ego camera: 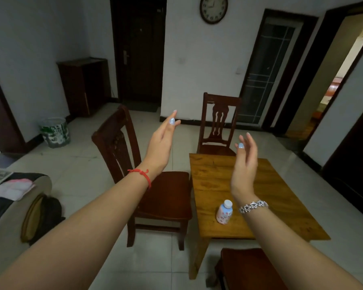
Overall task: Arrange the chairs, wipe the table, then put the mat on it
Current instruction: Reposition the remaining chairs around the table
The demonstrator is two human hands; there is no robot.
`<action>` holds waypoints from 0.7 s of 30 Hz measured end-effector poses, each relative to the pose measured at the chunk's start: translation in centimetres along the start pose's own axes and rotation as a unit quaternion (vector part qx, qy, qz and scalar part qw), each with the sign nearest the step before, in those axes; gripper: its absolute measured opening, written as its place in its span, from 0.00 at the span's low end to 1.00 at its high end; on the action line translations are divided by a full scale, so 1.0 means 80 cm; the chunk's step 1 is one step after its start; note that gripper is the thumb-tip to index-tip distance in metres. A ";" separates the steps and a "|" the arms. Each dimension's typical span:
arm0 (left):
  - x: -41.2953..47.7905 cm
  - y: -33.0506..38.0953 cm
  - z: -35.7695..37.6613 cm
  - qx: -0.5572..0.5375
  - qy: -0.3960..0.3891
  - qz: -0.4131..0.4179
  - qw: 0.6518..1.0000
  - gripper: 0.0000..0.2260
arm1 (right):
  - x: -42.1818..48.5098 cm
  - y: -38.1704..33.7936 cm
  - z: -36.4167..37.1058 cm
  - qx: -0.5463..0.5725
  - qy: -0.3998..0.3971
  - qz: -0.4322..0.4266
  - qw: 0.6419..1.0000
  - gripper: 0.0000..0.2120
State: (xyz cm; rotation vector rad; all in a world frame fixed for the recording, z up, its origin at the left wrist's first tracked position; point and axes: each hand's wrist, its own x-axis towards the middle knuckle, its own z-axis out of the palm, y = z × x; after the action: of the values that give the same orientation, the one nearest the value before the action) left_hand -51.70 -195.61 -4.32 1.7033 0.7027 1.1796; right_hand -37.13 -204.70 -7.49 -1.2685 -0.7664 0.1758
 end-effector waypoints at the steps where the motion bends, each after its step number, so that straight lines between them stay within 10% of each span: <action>1: 0.013 -0.007 -0.017 0.004 -0.004 0.000 1.000 0.21 | 0.000 0.002 0.020 -0.001 0.004 -0.002 1.000 0.19; 21: 0.267 -0.182 -0.347 -0.005 -0.107 -0.004 0.994 0.21 | 0.035 0.082 0.416 -0.054 0.049 0.001 0.997 0.19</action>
State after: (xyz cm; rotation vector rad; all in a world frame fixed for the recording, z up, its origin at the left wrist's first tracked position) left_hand -68.61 -161.71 -5.67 1.7841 0.5707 0.9746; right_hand -53.27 -174.77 -9.23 -1.3696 -0.6981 0.0752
